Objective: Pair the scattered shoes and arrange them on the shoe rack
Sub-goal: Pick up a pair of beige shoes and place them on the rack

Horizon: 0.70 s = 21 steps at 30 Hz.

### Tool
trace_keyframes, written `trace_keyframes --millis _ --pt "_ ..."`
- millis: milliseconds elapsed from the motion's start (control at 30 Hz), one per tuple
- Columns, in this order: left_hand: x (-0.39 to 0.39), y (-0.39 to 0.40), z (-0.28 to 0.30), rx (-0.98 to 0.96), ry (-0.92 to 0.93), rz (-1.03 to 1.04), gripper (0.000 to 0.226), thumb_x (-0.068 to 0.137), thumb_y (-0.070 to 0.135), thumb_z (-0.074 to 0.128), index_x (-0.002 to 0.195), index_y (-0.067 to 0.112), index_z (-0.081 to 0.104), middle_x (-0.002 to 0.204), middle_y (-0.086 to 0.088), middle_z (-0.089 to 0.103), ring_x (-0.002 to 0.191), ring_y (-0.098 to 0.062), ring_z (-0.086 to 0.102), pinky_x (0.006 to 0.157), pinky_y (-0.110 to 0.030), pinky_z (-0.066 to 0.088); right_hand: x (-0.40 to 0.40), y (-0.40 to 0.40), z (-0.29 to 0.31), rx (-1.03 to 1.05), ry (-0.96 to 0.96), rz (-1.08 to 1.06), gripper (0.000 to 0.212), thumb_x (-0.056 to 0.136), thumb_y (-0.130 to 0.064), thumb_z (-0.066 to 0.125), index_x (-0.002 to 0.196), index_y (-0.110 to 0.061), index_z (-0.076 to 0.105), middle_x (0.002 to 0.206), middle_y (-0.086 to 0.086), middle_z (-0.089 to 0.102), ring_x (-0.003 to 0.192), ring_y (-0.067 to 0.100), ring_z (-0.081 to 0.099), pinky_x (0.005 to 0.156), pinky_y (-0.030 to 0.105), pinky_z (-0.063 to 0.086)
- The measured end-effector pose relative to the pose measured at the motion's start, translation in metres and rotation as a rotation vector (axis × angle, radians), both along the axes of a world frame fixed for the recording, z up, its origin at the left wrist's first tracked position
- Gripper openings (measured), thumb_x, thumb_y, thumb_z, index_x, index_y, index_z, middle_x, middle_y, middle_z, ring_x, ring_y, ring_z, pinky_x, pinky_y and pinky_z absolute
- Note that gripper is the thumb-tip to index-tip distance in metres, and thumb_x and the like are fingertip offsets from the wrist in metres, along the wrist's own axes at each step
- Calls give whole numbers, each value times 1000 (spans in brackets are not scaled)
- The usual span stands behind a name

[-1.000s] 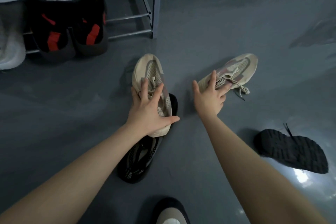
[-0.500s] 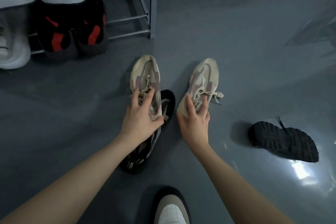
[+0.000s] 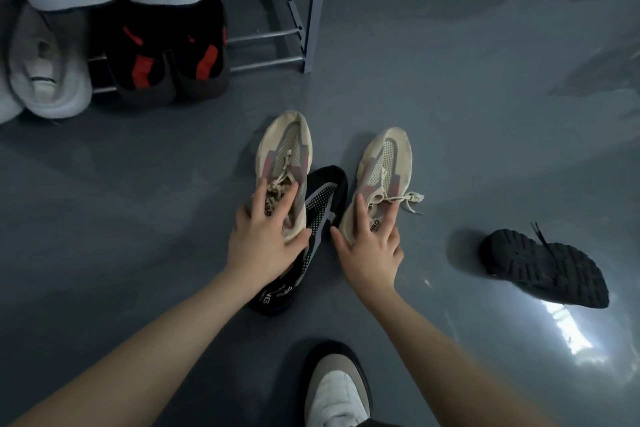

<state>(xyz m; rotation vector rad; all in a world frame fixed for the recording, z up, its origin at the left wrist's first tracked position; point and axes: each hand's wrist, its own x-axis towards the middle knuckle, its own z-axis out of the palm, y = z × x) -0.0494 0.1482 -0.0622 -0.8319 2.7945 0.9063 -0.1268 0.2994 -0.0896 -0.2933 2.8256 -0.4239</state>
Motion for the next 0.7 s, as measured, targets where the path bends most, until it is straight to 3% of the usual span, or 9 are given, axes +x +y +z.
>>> trace_keyframes --millis 133,300,467,700 --pt "-2 3 -3 95 90 43 73 81 44 63 142 44 24 156 1 4 124 -40 33 93 -47 43 -3 -1 -3 -62 14 -6 69 85 -51 56 145 -44 22 157 12 -4 126 44 31 103 52 29" --pt "2 -6 2 39 255 51 58 80 34 68 134 32 48 151 -2 25 113 -41 44 89 -45 45 -9 8 13 -191 122 52 59 85 -35 62 139 -40 39 149 8 33 114 45 44 93 51 38" --pt "8 -17 31 -35 345 55 55 77 54 49 127 31 54 145 -5 34 116 -36 47 82 -46 50 -3 -6 48 -307 208 126 53 84 -39 54 136 -41 44 146 6 38 114 42 47 89 51 42" --pt "21 -29 104 -216 511 36 50 81 49 48 125 26 58 143 -9 38 116 -38 46 80 -40 47 4 -35 115 -478 268 185 50 81 -38 54 131 -37 52 143 6 41 112 40 49 90 53 43"
